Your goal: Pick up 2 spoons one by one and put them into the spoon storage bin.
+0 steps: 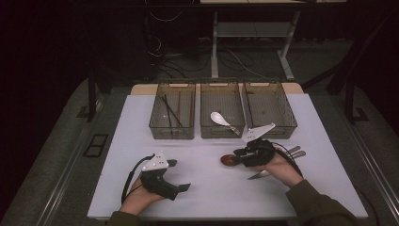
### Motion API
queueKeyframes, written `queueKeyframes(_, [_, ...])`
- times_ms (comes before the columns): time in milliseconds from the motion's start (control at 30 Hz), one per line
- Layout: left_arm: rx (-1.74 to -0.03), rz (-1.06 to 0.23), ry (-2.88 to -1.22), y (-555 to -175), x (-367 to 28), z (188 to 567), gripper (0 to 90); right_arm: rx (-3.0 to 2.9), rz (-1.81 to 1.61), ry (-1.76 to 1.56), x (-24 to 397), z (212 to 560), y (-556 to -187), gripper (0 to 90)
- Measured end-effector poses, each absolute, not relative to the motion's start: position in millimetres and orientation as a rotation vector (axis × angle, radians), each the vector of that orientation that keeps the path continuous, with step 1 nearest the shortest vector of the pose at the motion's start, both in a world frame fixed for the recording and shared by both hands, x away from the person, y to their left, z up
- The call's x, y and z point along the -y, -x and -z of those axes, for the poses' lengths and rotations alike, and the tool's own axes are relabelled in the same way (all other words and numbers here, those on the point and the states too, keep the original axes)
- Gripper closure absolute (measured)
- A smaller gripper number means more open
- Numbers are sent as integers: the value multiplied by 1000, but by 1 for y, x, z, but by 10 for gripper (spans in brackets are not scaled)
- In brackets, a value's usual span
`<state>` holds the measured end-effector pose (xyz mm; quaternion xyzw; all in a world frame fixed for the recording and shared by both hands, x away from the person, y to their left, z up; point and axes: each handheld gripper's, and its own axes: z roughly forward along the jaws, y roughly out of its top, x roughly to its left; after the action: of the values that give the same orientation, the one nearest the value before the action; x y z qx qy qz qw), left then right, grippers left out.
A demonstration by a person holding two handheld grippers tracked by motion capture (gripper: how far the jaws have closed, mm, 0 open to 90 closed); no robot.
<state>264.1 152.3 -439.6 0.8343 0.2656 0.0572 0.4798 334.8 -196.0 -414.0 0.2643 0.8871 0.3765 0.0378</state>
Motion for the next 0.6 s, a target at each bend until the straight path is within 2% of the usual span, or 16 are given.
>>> queueKeyframes(167, [-647,-139,-2039,-264,-152,440,4,-2742,-1175,-850,206,413,-356,521])
queueKeyframes(600, [-644,-137,-2043,-265,-152,440,4,-2843,-1039,-774,190,429,-359,486])
